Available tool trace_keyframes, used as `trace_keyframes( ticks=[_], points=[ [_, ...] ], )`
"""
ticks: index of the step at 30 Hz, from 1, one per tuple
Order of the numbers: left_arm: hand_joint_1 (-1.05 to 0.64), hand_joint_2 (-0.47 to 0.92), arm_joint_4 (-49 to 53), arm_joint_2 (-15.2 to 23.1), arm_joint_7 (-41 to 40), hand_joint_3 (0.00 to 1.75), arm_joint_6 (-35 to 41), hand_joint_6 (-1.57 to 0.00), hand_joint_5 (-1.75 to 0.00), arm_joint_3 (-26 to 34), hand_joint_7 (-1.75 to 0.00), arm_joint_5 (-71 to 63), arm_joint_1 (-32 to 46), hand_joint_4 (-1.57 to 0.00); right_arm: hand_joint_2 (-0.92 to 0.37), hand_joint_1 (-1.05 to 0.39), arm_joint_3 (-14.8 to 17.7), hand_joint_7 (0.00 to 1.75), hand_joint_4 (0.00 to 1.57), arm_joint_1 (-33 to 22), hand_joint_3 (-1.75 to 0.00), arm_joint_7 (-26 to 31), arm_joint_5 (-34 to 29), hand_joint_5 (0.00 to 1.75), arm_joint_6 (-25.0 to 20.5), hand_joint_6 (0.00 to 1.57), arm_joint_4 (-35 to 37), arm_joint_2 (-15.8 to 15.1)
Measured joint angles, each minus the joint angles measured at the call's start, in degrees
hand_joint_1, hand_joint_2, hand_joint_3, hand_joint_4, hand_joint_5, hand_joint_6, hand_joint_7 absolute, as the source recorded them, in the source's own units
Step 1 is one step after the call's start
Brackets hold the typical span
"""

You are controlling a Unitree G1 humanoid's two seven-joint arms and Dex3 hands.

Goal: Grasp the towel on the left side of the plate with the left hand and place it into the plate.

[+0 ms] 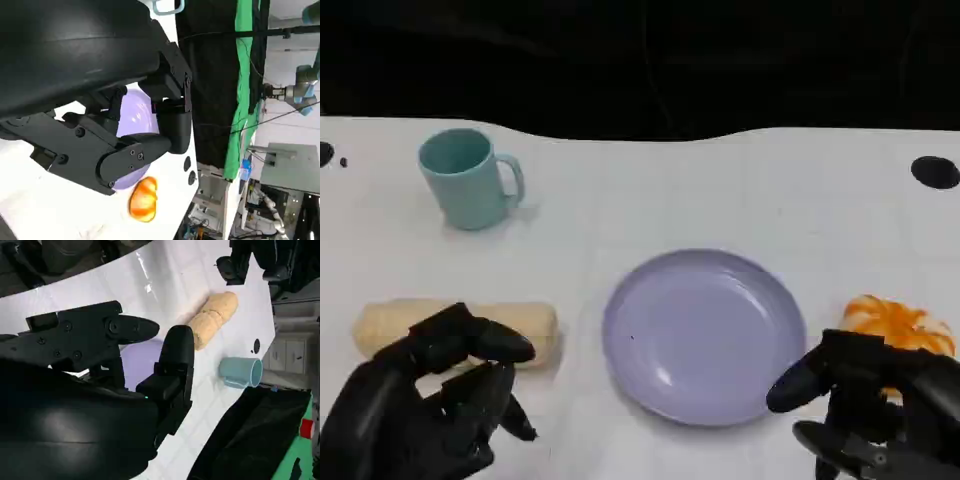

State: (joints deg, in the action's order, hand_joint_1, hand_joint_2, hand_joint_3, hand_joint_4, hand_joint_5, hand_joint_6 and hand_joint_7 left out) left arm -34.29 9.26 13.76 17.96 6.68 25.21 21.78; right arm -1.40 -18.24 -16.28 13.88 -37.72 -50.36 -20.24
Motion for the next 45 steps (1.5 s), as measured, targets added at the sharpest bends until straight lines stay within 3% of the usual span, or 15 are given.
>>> trace_keyframes(
  ticks=[7,14,23,26,30,36,43,45],
  points=[
    [-0.29,0.65,-0.71,0.02,-0.04,0.85,0.04,-0.77,-1.57,-0.02,-1.25,-0.31,0.25,-0.76,-0.92,-0.18,1.50,1.04,0.58,-0.03,-0.34,0.17,0.89,1.70,-3.16,0.58,-1.28,0.01],
    [-0.29,0.66,-1.52,0.01,-0.68,0.86,0.88,-0.78,-1.56,-0.01,-1.23,-0.26,0.24,-0.75,-0.92,-0.22,1.53,1.07,0.59,0.00,-0.34,0.15,0.74,1.67,-2.88,0.59,-1.52,0.05],
    [-0.29,0.65,-2.09,0.03,-0.69,0.88,1.11,-0.78,-1.55,0.10,-1.23,-0.23,0.24,-0.75,-0.91,-0.20,1.55,1.27,0.58,-0.03,-0.43,0.45,0.53,1.68,-2.85,0.54,-1.55,0.08],
    [-0.29,0.64,-2.40,0.03,-0.72,0.89,1.22,-0.78,-1.55,0.14,-1.23,-0.25,0.25,-0.74,-0.68,-0.09,1.59,1.38,0.60,-0.04,-0.94,0.45,0.57,1.69,-2.85,0.54,-1.55,0.14],
    [-0.28,0.64,-2.53,0.04,-0.75,0.90,1.31,-0.77,-1.56,0.28,-1.24,-0.27,0.31,-0.74,-0.55,-0.02,1.59,1.52,0.58,-0.19,-1.24,0.56,0.61,1.72,-2.78,0.55,-1.52,0.59],
    [-0.29,0.62,-2.34,0.09,-0.67,0.96,1.16,-0.75,-1.59,1.28,-1.30,-0.08,0.28,-0.73,-0.48,0.02,1.53,1.60,0.68,-0.94,-1.45,0.71,0.90,1.74,-1.80,0.63,-1.37,1.84],
    [-0.28,0.60,-0.90,3.26,-0.11,0.92,-1.85,-0.77,-1.41,3.05,-1.22,-6.62,-0.19,-0.74,-0.49,0.02,0.36,1.65,0.78,-2.13,-1.43,1.90,0.47,1.75,-0.13,0.64,-1.56,3.02],
    [-0.27,0.67,-0.95,4.90,-0.18,0.78,-2.77,-0.70,-1.33,3.18,-1.13,-9.88,-0.67,-0.68,-0.49,0.02,-0.28,1.66,0.77,-2.30,-1.42,2.36,0.42,1.75,-0.27,0.63,-2.00,3.04]
  ],
)
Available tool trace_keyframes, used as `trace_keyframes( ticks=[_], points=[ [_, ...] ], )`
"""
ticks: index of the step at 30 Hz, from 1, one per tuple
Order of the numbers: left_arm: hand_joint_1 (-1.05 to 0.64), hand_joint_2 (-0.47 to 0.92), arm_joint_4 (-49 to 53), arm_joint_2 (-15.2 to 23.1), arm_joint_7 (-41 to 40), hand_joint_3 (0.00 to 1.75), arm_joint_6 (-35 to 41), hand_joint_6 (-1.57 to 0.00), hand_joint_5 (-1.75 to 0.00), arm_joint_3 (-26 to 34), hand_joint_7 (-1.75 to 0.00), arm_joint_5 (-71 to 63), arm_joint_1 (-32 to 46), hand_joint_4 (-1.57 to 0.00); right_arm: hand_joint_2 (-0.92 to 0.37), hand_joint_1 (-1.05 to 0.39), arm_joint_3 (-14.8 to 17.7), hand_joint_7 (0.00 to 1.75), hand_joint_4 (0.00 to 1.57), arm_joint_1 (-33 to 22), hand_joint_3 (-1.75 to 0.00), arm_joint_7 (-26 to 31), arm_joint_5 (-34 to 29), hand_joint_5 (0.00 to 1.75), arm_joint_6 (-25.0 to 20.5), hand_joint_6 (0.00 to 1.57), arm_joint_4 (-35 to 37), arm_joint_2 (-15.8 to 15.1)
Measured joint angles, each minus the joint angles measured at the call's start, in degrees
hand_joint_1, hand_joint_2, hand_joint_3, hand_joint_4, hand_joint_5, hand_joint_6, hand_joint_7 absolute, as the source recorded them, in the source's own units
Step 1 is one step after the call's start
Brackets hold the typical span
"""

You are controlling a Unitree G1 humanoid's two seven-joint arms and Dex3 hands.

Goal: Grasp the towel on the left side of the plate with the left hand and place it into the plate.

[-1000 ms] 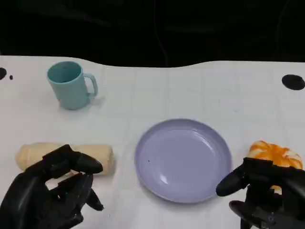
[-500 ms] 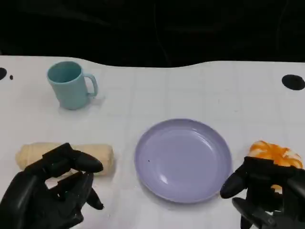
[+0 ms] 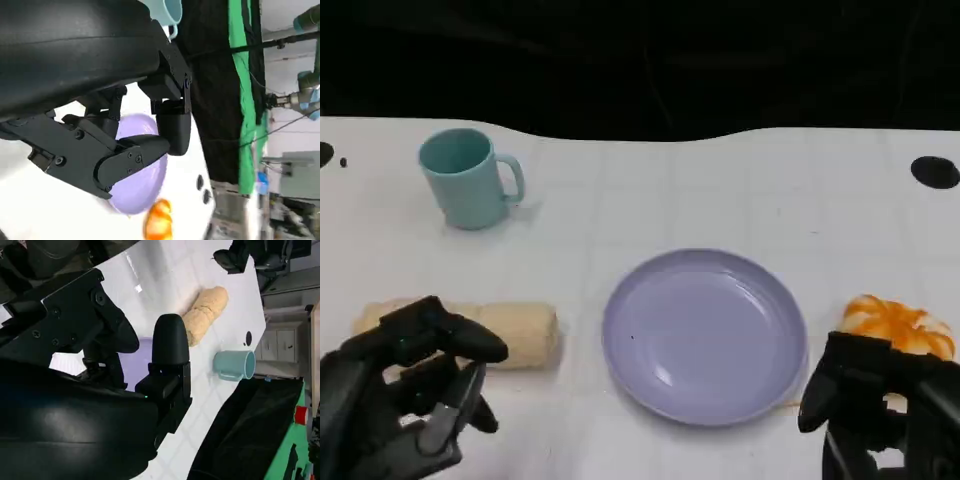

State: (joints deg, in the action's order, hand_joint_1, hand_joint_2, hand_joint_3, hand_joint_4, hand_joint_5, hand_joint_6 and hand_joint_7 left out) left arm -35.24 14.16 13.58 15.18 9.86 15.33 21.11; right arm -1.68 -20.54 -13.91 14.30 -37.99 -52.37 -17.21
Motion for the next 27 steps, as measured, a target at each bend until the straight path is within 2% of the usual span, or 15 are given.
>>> trace_keyframes(
  ticks=[1,3,4,6,7,10,15,20,27],
  points=[
    [-0.26,0.75,-0.07,1.17,0.01,0.62,-0.27,-0.63,-1.26,0.22,-1.00,-1.91,-0.43,-0.60,-0.49,0.01,-0.23,1.67,0.78,0.00,-1.42,0.12,0.03,1.75,-0.16,0.63,-0.20,0.02],
    [-0.28,0.87,-0.13,5.67,0.47,0.35,-1.78,-0.63,-1.11,0.66,-0.69,-8.24,-1.79,-0.54,-0.48,-0.01,-0.32,1.68,0.79,-0.02,-1.42,0.43,0.12,1.75,-0.31,0.62,-0.49,0.25],
    [-0.30,0.90,-0.20,8.82,0.60,0.26,-2.57,-0.63,-0.90,0.77,-0.42,-12.08,-2.67,-0.49,-0.48,-0.01,-0.37,1.68,0.79,0.02,-1.42,0.64,0.23,1.75,-0.41,0.62,-0.63,0.47],
    [-0.34,0.92,-0.84,14.69,1.68,0.18,-2.71,-0.61,-0.63,0.72,-0.15,-19.86,-4.20,-0.43,-0.47,-0.01,-0.44,1.68,0.79,0.07,-1.43,0.81,0.36,1.75,-0.71,0.62,-0.85,0.75],
    [-0.42,0.92,-1.15,17.00,2.41,0.15,-2.48,-0.54,-0.45,0.43,-0.07,-22.86,-4.94,-0.41,-0.46,-0.01,-0.46,1.68,0.78,0.05,-1.43,0.87,0.40,1.75,-0.81,0.62,-0.87,0.79],
    [-0.55,0.92,-0.90,22.73,3.54,0.10,-2.42,-0.38,-0.25,-2.47,-0.01,-33.30,-6.90,-0.36,-0.45,-0.02,-0.46,1.67,0.77,0.02,-1.42,0.97,0.49,1.75,-1.11,0.61,-0.96,0.85],
    [-0.66,0.92,1.60,27.17,5.97,0.05,-2.97,-0.31,-0.17,-8.85,0.00,-47.65,-10.64,-0.35,-0.46,-0.02,-0.20,1.66,0.77,-0.07,-1.40,0.63,0.46,1.75,-1.14,0.61,-0.98,0.46],
    [-0.68,0.92,7.10,26.94,8.17,0.03,-3.39,-0.26,-0.13,-15.53,0.00,-55.89,-17.02,-0.33,-0.47,0.00,0.79,1.65,0.77,-0.27,-1.37,-0.63,0.51,1.75,-0.09,0.61,-0.46,-0.32],
    [-0.69,0.92,16.50,22.39,11.84,0.05,-0.73,-0.25,-0.11,-24.47,-0.01,-65.20,-25.59,-0.34,-0.49,0.01,1.99,1.63,0.76,-0.61,-1.35,-1.80,0.41,1.75,1.06,0.61,0.68,-0.82]
  ],
)
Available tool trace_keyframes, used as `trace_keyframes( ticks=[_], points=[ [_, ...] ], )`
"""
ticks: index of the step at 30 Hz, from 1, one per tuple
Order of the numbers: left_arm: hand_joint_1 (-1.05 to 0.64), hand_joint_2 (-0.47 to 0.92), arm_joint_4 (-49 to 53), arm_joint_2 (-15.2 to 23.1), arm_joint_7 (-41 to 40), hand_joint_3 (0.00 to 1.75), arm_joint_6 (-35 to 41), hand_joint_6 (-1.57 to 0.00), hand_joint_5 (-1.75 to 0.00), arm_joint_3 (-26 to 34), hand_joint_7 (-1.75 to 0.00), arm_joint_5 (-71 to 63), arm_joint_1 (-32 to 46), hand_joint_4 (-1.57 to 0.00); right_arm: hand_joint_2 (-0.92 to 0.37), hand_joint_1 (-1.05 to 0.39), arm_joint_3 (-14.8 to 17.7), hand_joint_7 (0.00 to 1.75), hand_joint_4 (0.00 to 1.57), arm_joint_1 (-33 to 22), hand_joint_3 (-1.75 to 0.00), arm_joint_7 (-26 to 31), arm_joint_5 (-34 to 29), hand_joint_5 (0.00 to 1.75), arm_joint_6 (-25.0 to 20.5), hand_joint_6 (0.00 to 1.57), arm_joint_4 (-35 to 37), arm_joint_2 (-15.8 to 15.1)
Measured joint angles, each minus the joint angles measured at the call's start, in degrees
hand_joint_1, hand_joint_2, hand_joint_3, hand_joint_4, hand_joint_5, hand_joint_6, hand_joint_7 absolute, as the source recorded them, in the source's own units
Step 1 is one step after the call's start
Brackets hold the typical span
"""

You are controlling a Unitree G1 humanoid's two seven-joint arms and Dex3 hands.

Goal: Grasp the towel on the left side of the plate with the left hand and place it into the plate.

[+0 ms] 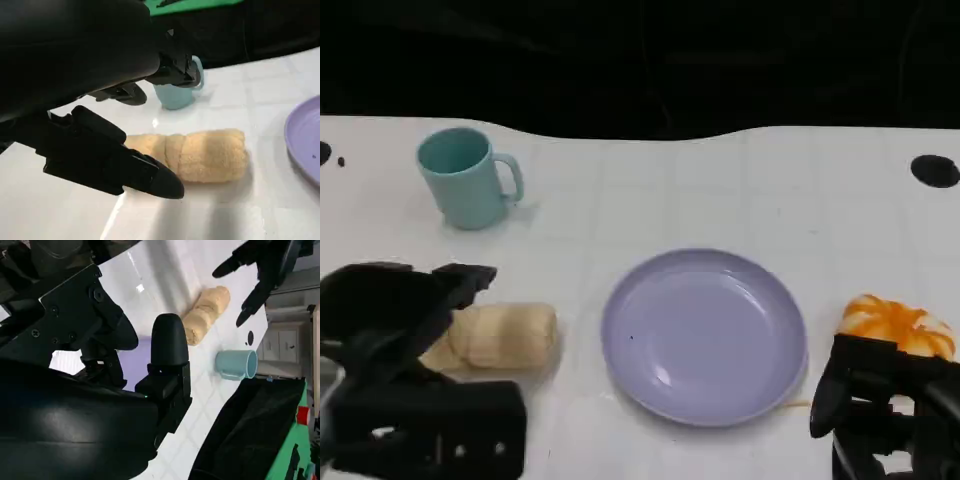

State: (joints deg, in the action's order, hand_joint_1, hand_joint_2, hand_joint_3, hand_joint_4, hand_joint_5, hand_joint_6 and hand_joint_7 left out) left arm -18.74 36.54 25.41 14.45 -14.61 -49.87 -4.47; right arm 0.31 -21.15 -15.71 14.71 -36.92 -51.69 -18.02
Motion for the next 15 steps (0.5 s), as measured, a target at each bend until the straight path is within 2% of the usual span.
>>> trace_keyframes(
  ticks=[7,15],
  points=[
    [-0.62,0.91,13.75,-5.66,-2.02,0.01,0.35,-0.33,-0.10,-6.36,-0.02,-5.97,-6.51,-0.42,-0.49,0.00,0.32,1.63,0.75,-0.53,-1.35,-0.78,0.01,1.75,0.46,0.61,0.73,-0.37],
    [-0.53,0.92,30.58,-10.02,-7.45,0.06,-0.23,-0.39,-0.08,-11.52,-0.02,-9.13,-13.91,-0.49,-0.47,-0.03,0.84,1.64,0.75,-1.40,-1.35,-1.98,0.01,1.75,2.43,0.61,0.94,-0.73]
  ],
)
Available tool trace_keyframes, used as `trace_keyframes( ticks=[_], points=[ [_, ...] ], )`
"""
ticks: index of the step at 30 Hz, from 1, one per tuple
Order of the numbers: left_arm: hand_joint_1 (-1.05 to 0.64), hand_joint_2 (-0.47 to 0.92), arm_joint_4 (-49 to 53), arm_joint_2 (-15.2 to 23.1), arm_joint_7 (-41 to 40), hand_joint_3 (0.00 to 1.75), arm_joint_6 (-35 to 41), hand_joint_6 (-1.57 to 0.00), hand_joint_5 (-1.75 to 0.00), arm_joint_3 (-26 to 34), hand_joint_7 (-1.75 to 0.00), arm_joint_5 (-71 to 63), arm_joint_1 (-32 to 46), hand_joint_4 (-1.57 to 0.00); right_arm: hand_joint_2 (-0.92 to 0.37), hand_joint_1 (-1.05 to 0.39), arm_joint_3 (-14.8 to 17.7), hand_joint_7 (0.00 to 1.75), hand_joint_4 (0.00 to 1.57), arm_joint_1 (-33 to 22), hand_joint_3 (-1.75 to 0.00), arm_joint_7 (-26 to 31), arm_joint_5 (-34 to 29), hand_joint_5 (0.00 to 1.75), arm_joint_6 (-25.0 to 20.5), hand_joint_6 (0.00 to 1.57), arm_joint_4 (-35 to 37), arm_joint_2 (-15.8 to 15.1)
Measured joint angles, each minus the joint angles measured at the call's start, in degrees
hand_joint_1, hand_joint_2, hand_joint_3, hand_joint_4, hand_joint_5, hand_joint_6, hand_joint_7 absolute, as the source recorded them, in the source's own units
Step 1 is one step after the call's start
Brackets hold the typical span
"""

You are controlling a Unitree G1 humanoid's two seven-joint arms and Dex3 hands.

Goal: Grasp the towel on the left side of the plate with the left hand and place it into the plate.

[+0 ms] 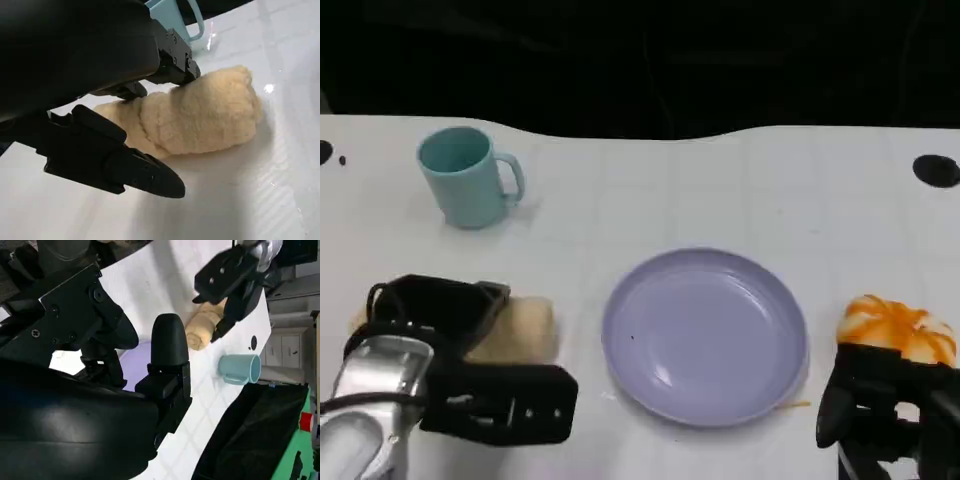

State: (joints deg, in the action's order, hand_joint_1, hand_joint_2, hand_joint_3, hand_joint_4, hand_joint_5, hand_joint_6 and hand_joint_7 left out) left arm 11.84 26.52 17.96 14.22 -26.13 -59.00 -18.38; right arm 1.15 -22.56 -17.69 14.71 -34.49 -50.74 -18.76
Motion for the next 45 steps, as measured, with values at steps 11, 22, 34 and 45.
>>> trace_keyframes(
  ticks=[11,22,34,45],
  points=[
    [-0.30,0.92,12.46,-1.24,-18.19,0.32,-9.28,-0.92,-1.59,-0.48,-0.68,4.38,-1.48,-0.70,-0.46,-0.06,-0.58,1.63,0.75,-0.65,-1.36,-0.23,-0.70,1.75,1.62,0.62,0.07,-0.04],
    [-0.29,0.92,6.41,-0.44,-29.02,0.15,-13.57,-0.74,-1.75,3.44,-1.12,7.99,3.37,-0.76,-0.47,-0.05,-0.68,1.62,0.75,-0.60,-1.35,-0.19,-0.58,1.75,1.63,0.62,0.05,-0.04],
    [-0.29,0.76,-12.29,-5.19,-21.37,0.51,-11.19,-0.56,-1.75,4.19,-1.75,9.32,2.55,-0.84,-0.47,-0.06,-0.68,1.62,0.74,-0.79,-1.34,0.09,-0.50,1.75,0.64,0.62,-0.37,-0.05],
    [-0.30,0.78,-13.63,-17.20,-11.32,0.53,-6.41,-0.87,-1.75,-2.45,-1.07,7.61,-5.98,-0.87,-0.47,-0.07,-0.89,1.62,0.75,-0.83,-1.32,-0.32,-0.59,1.75,1.52,0.62,-0.24,-0.29]
  ],
)
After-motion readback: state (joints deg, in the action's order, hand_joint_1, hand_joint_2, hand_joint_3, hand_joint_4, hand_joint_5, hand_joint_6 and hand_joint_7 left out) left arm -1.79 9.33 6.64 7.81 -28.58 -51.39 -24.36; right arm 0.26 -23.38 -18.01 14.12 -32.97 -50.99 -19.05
